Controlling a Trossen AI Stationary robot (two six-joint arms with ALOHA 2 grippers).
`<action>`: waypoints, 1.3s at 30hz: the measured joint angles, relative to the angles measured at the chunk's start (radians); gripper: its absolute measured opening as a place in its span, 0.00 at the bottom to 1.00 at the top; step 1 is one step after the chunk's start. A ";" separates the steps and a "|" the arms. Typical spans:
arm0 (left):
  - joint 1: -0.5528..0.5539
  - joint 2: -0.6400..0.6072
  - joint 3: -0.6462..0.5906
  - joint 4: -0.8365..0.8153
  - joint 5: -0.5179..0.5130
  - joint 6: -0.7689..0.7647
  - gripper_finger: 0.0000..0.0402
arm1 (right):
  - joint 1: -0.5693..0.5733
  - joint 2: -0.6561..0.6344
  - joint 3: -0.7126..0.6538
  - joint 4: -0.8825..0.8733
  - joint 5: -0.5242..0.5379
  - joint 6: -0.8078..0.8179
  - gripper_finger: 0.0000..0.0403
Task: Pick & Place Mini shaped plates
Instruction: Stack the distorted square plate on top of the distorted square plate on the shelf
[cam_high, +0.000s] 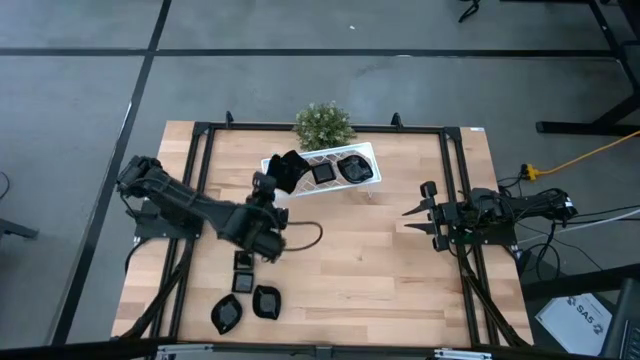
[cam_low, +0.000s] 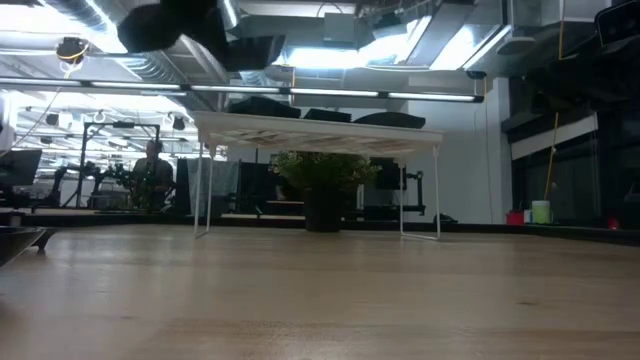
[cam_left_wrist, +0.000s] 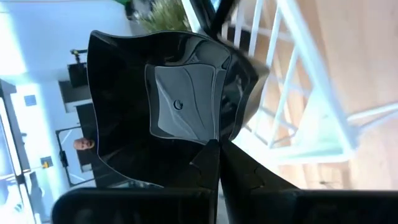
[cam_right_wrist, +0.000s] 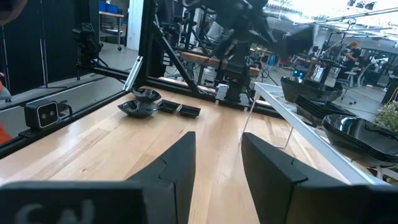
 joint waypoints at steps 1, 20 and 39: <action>0.018 0.000 0.000 0.000 0.007 0.030 0.00 | 0.000 0.000 0.000 0.000 0.000 0.000 0.32; 0.247 -0.141 -0.001 0.253 0.339 0.464 0.00 | 0.000 0.000 0.000 0.000 0.000 0.000 0.32; 0.433 -0.171 -0.007 0.329 0.640 0.721 0.00 | 0.000 0.000 0.000 0.000 0.000 0.000 0.32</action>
